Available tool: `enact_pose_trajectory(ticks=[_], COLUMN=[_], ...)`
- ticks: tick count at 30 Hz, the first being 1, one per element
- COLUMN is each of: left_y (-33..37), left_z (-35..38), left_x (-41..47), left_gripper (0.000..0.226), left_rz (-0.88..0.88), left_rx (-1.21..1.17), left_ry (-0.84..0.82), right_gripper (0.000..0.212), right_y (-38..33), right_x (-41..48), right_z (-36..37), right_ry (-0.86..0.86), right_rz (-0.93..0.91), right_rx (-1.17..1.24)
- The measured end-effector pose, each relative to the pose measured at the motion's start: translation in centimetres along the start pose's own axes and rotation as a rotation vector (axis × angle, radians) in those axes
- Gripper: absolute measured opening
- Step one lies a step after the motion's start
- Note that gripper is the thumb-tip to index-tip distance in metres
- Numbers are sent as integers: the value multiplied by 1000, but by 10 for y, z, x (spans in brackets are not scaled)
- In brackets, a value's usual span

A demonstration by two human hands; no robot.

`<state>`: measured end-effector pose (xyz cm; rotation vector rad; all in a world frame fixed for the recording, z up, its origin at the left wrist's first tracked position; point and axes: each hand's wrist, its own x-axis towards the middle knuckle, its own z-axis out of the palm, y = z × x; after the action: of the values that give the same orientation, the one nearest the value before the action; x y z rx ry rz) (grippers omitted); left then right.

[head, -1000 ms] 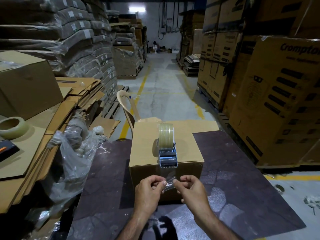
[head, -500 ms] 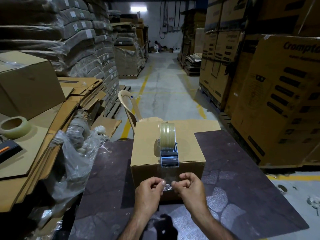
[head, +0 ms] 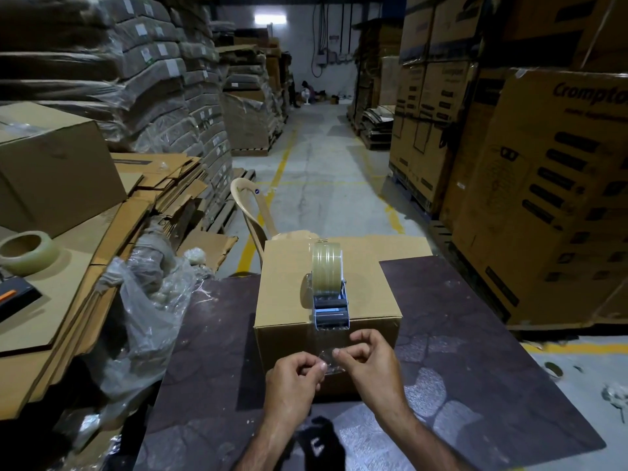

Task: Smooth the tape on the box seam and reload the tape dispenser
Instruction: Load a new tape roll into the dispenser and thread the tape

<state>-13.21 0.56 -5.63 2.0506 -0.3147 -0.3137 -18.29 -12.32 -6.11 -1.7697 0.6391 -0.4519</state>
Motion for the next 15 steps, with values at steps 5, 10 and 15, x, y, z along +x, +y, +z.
enact_pose_trajectory(ticks=[5,10,15], left_y=[0,0,1], left_z=[1,0,-1], left_x=[0,-1,-1], left_gripper=[14,13,12], left_rz=[-5,-14,-16], left_rx=[-14,-21,-15], left_ry=[6,1,6], right_gripper=[35,41,44], right_y=[2,4,4], right_x=[1,4,5], right_z=[3,9,9], right_ry=[53,29,7], right_rz=[-12,-10,1], right_rx=[7,5,13])
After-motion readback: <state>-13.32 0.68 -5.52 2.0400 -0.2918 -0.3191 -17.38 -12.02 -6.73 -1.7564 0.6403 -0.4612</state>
